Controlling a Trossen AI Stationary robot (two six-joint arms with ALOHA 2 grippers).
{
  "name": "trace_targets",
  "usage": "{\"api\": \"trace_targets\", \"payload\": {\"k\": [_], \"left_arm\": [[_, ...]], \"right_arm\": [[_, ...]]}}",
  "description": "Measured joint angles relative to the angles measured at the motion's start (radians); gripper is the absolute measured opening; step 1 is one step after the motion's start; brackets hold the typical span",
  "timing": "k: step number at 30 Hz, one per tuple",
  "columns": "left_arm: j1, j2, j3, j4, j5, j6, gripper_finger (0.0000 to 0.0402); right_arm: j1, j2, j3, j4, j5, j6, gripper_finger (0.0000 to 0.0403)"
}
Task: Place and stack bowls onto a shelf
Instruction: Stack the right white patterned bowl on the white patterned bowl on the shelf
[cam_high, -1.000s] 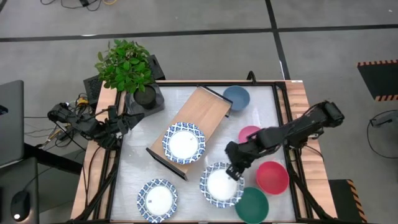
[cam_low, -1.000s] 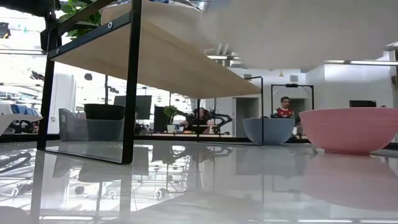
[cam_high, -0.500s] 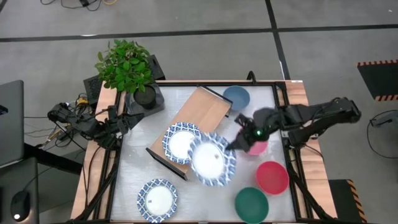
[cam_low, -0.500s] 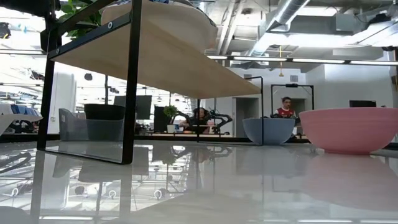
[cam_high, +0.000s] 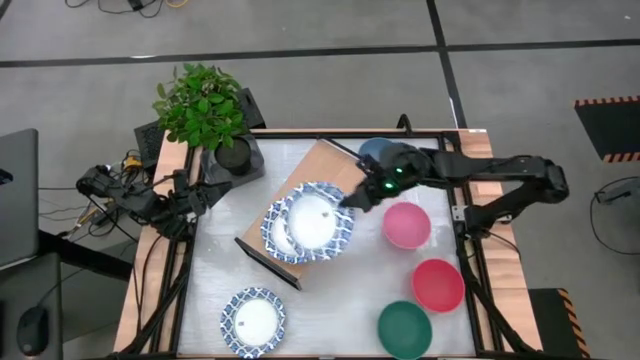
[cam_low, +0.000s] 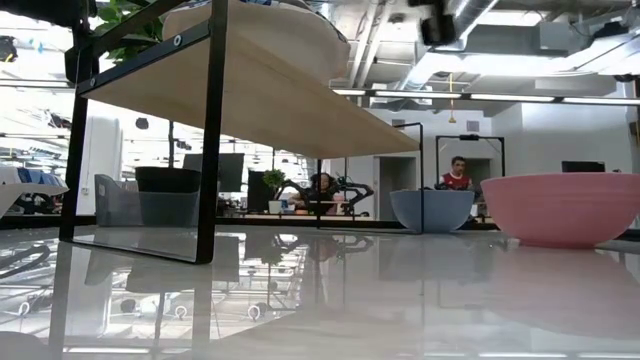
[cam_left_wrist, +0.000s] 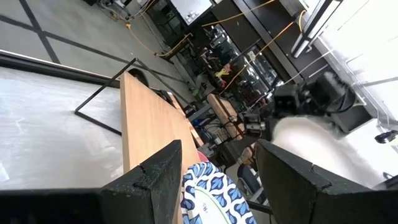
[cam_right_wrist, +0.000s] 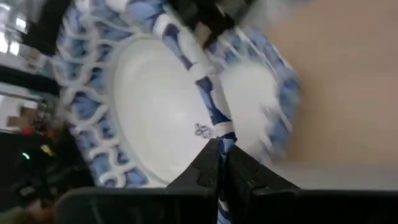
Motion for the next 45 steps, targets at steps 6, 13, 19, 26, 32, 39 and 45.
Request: {"api": "trace_targets", "payload": {"k": [6,13,19,26,32,39,45], "left_arm": [[0.000,0.000,0.000,-0.001,-0.003,0.000,0.0190],[0.000,0.000,0.000,-0.006,-0.001,0.000,0.0190],[0.000,0.000,0.000,-0.010,-0.001,0.000,0.0190],[0.000,0.000,0.000,-0.014,-0.002,0.000,0.0190],[0.000,0.000,0.000,-0.017,-0.003,0.000,0.0190],[0.000,0.000,0.000,-0.019,-0.004,0.000,0.0190],[0.000,0.000,0.000,-0.019,-0.004,0.000,0.0190]], "right_arm": [[-0.024,0.108,0.125,-0.061,-0.025,-0.059,0.0030],[-0.045,0.226,0.261,-0.216,-0.019,-0.137,0.0034],[-0.050,0.296,0.311,-0.315,-0.018,-0.185,0.0037],[-0.050,0.321,0.353,-0.311,-0.019,-0.221,0.0066],[-0.050,0.330,0.362,-0.315,-0.021,-0.228,0.0104],[-0.052,0.330,0.363,-0.305,-0.021,-0.224,0.0151],[-0.070,0.296,0.362,-0.319,-0.022,-0.204,0.0165]]}}
